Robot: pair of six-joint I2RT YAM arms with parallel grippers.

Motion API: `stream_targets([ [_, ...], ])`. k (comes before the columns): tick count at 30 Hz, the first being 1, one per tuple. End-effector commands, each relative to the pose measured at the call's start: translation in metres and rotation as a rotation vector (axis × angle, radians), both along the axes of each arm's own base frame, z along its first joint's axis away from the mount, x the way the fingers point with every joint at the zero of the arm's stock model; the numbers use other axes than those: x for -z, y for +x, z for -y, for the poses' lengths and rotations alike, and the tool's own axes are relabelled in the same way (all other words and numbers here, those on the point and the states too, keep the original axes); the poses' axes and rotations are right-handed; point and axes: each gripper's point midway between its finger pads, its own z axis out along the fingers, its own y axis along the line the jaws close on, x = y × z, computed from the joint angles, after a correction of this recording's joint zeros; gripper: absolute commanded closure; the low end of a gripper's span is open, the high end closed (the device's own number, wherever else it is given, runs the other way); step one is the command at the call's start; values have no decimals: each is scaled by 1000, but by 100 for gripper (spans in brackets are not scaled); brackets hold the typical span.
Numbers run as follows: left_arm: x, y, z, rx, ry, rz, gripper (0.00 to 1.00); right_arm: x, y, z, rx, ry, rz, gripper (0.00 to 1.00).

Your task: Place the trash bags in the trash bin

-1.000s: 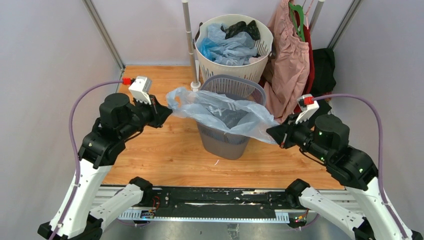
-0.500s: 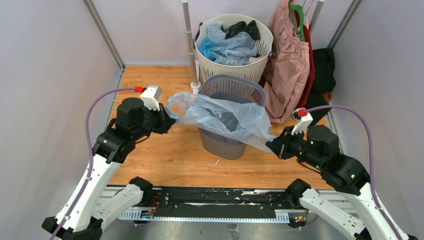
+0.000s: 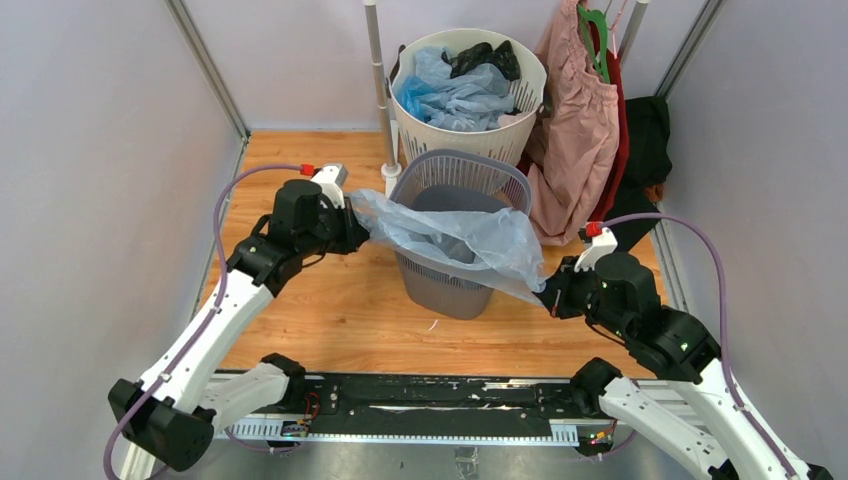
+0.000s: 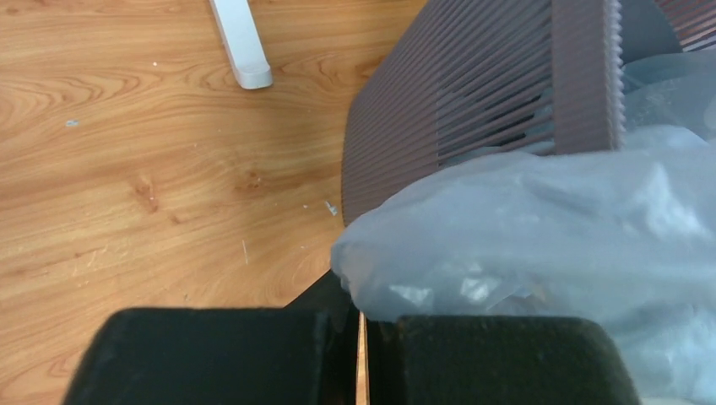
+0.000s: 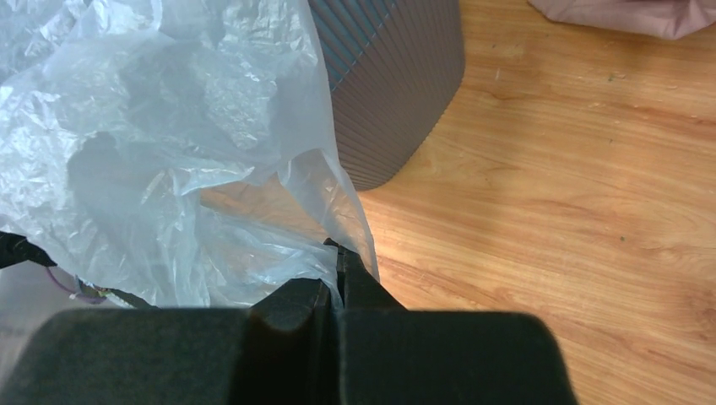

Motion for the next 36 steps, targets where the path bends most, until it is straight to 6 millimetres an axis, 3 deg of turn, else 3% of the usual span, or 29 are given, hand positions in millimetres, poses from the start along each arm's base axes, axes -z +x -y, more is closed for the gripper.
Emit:
stream_targets([
  [1, -5, 22, 5, -28, -20, 28, 100, -3, 12, 11, 82, -19, 35, 100],
  [9, 3, 44, 15, -30, -11, 13, 100, 8, 21, 19, 138, -65, 40, 100],
  [13, -4, 47, 19, -11, -21, 18, 100, 11, 22, 17, 138, -57, 36, 100],
  [15, -9, 45, 19, -6, -20, 25, 100, 7, 21, 17, 131, -54, 41, 95],
  [16, -13, 45, 19, -3, -19, 30, 100, 3, 20, 18, 125, -58, 46, 86],
  [20, -21, 44, 19, 15, -11, 42, 100, -24, 16, 26, 107, -93, 90, 56],
  [27, -19, 50, 24, 43, 13, 23, 100, -77, 13, 53, 130, -190, 188, 31],
  [36, -17, 58, 26, 54, 38, 8, 100, -134, 10, 60, 79, -242, 289, 29],
])
